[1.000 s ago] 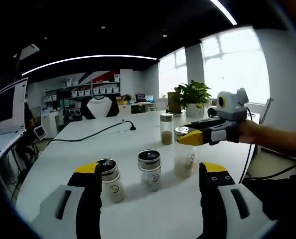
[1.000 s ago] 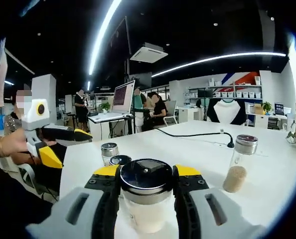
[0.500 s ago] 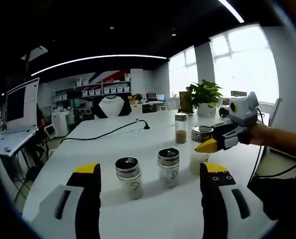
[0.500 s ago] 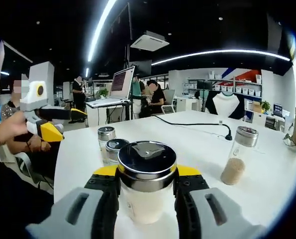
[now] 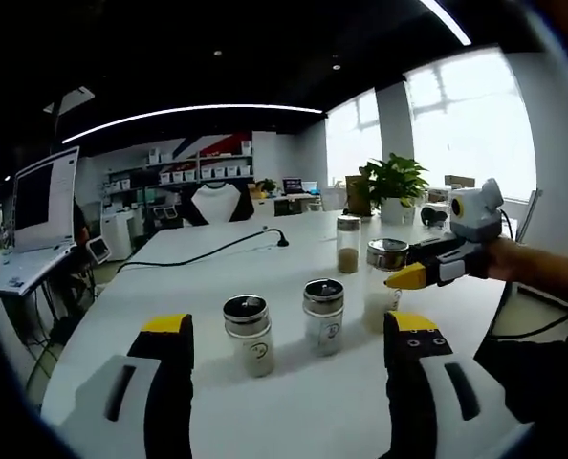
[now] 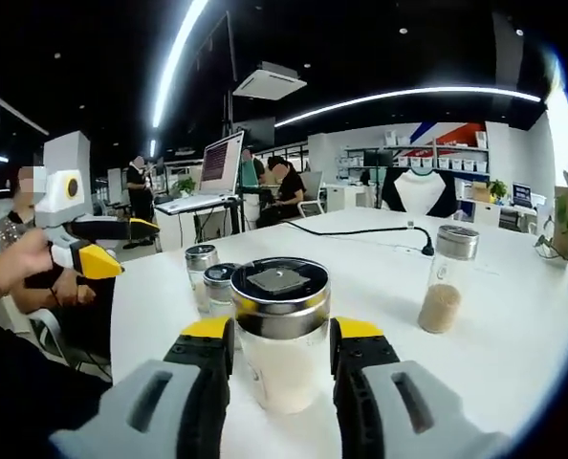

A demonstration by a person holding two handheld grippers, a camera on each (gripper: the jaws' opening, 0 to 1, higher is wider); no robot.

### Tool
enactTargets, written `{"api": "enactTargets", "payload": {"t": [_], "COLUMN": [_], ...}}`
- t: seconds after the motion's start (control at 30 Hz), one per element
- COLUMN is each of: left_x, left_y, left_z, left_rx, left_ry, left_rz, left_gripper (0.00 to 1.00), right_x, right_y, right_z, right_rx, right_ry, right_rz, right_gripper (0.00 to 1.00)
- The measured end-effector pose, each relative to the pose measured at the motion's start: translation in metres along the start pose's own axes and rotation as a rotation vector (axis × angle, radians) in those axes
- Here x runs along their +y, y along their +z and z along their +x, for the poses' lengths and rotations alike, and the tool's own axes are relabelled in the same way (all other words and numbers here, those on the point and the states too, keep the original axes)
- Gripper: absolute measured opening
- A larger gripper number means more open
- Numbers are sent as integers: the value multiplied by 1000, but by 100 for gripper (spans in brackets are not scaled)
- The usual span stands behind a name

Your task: Rotate the seasoning bottle until the label or dispensing opening points toward the visible target arrow and the bottle remains upright within the marked orientation range

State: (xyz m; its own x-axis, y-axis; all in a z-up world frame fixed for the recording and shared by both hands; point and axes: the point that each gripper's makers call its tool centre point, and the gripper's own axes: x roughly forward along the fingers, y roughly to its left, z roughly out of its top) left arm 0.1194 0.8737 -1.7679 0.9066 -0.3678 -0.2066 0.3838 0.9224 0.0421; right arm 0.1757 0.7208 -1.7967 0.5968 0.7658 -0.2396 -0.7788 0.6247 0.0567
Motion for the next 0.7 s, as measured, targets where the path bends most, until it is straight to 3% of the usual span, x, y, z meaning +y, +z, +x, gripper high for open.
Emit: {"api": "enactTargets", "payload": {"t": [0.33, 0.63, 0.7], "left_x": [-4, -1, 1], "left_y": [2, 2, 3], "left_z": [-3, -11, -14], "left_rx": [0, 6, 11], "left_ry": [-12, 2, 28], "left_rz": [11, 5, 32], "left_gripper": [87, 88, 88], "right_x": [1, -14, -18], "right_y": [-4, -2, 2], "right_z": [-17, -43, -50], "right_rx": [-9, -4, -35], "right_ry": [-25, -91, -98], "right_rz": [31, 12, 23], "right_gripper": [37, 37, 38]}}
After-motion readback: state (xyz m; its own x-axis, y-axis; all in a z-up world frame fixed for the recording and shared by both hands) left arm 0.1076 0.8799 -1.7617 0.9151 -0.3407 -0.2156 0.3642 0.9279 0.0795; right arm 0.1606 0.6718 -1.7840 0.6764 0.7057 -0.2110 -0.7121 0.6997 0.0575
